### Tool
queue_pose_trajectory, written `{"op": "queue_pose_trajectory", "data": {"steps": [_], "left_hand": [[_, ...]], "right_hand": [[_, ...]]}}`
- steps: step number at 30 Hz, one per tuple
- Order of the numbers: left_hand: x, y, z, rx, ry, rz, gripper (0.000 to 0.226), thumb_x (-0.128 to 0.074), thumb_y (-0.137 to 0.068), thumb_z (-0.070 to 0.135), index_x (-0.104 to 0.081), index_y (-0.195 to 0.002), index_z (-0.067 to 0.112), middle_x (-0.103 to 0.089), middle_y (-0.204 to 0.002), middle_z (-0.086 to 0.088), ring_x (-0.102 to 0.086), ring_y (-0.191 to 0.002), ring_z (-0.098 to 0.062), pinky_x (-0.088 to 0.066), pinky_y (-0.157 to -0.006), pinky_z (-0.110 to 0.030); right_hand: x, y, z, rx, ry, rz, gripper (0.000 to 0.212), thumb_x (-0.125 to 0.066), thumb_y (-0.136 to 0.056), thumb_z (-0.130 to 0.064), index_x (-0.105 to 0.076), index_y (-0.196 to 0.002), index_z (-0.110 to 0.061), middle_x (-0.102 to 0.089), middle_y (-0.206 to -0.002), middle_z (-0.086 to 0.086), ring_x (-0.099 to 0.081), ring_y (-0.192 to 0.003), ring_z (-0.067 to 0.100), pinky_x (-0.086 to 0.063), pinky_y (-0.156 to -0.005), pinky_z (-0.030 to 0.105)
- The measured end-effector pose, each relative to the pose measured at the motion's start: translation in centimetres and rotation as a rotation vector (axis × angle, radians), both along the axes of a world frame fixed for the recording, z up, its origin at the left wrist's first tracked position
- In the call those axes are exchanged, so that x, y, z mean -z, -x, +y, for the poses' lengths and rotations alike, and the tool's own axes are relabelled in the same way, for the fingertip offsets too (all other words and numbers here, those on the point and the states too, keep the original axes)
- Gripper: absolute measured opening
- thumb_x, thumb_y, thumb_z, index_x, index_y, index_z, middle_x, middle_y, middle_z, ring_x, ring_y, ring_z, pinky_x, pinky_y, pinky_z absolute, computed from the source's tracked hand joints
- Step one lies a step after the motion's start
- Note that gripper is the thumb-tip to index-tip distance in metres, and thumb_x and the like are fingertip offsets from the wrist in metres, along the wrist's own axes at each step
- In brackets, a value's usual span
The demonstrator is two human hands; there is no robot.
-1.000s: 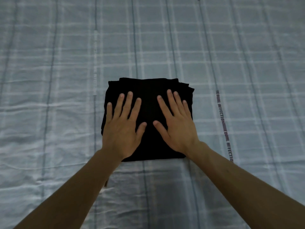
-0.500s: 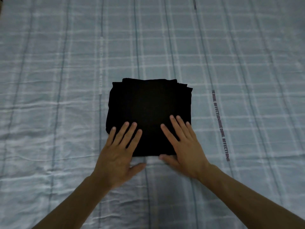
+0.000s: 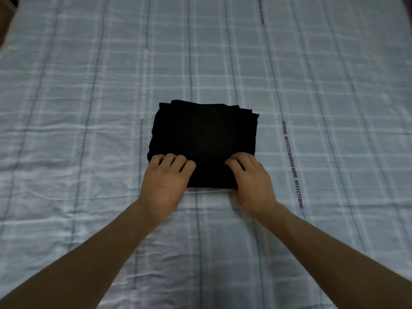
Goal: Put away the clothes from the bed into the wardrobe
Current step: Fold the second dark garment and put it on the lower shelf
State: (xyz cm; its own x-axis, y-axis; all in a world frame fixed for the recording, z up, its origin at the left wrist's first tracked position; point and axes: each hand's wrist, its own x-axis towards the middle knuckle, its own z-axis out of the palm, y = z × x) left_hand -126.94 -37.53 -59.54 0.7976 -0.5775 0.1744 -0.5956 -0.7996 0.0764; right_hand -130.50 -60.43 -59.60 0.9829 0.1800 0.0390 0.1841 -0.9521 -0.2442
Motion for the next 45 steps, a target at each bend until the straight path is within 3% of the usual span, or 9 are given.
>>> {"op": "queue_pose_trajectory", "data": {"steps": [2,4,11,19,23,28,35,39,45], "left_hand": [[-1.3,-0.1,0.3,-0.016,0.032,-0.035,0.055,-0.080,-0.047,-0.004,-0.067,-0.098,0.012,-0.065,-0.090,-0.005,-0.062,-0.080,-0.028,-0.046,-0.080,-0.041],[-3.3,-0.1,0.6,-0.033,0.069,-0.040,0.055,-0.079,-0.048,-0.007,-0.067,-0.098,0.012,-0.064,-0.090,-0.007,-0.059,-0.079,-0.029,-0.045,-0.074,-0.041],[-13.9,2.9,3.9,-0.049,0.059,-0.013,0.062,-0.080,-0.051,-0.005,-0.063,-0.106,0.015,-0.061,-0.096,-0.006,-0.054,-0.077,-0.027,-0.033,-0.059,-0.031],[-30.9,15.7,7.3,-0.278,0.010,-0.132,0.030,-0.075,-0.068,0.003,-0.067,-0.094,0.015,-0.060,-0.087,-0.003,-0.053,-0.067,-0.022,-0.035,-0.044,-0.030],[-38.9,22.8,10.6,-0.443,-0.049,-0.200,0.018,-0.067,-0.079,0.013,-0.065,-0.096,0.017,-0.060,-0.088,-0.003,-0.056,-0.070,-0.024,-0.027,-0.047,-0.028],[-46.2,31.2,15.7,-0.632,-0.072,-0.274,0.024,-0.068,-0.075,0.013,-0.065,-0.097,0.021,-0.060,-0.090,0.002,-0.058,-0.076,-0.022,-0.036,-0.041,-0.029],[-50.2,46.0,23.6,-0.966,-0.097,-0.371,0.028,-0.073,-0.075,0.012,-0.062,-0.100,0.019,-0.058,-0.092,-0.001,-0.057,-0.080,-0.023,-0.044,-0.044,-0.034],[-49.8,56.1,27.7,-1.123,-0.112,-0.379,0.032,-0.076,-0.071,0.011,-0.062,-0.098,0.018,-0.059,-0.092,-0.001,-0.057,-0.077,-0.024,-0.045,-0.045,-0.033],[-49.1,71.4,33.8,-1.283,-0.122,-0.335,0.037,-0.076,-0.068,0.012,-0.062,-0.102,0.020,-0.060,-0.095,0.001,-0.058,-0.078,-0.023,-0.045,-0.046,-0.032]], "right_hand": [[-1.4,-0.1,0.0,0.007,-0.021,-0.035,0.061,-0.080,-0.053,0.005,-0.065,-0.110,-0.009,-0.061,-0.107,0.008,-0.059,-0.096,0.028,-0.054,-0.069,0.035],[-3.5,-0.1,0.3,-0.007,-0.048,-0.047,0.056,-0.080,-0.056,0.005,-0.064,-0.108,-0.009,-0.060,-0.103,0.008,-0.058,-0.089,0.027,-0.052,-0.063,0.034],[-14.4,1.1,2.1,-0.128,-0.116,-0.101,0.048,-0.078,-0.063,0.001,-0.061,-0.106,-0.011,-0.058,-0.102,0.007,-0.057,-0.087,0.027,-0.047,-0.051,0.032],[-29.9,6.8,5.4,-0.415,-0.207,-0.189,0.037,-0.079,-0.068,-0.005,-0.060,-0.098,-0.015,-0.056,-0.096,0.001,-0.055,-0.080,0.021,-0.036,-0.050,0.024],[-37.0,9.9,9.8,-0.569,-0.287,-0.258,0.036,-0.078,-0.067,-0.005,-0.060,-0.096,-0.015,-0.055,-0.095,0.001,-0.055,-0.081,0.022,-0.040,-0.048,0.028],[-43.6,13.2,17.1,-0.768,-0.303,-0.295,0.036,-0.077,-0.069,-0.008,-0.059,-0.098,-0.019,-0.056,-0.095,-0.003,-0.055,-0.079,0.019,-0.051,-0.050,0.037],[-49.4,21.3,30.8,-1.143,-0.327,-0.360,0.045,-0.080,-0.064,-0.007,-0.059,-0.102,-0.019,-0.058,-0.096,0.000,-0.059,-0.080,0.022,-0.053,-0.053,0.040],[-50.0,28.9,38.9,-1.340,-0.323,-0.332,0.047,-0.080,-0.062,-0.013,-0.056,-0.101,-0.024,-0.056,-0.097,-0.005,-0.058,-0.085,0.020,-0.052,-0.060,0.032],[-49.3,42.3,49.5,-1.535,-0.308,-0.278,0.038,-0.073,-0.066,-0.021,-0.056,-0.101,-0.022,-0.055,-0.097,-0.005,-0.058,-0.087,0.020,-0.051,-0.065,0.035]]}}
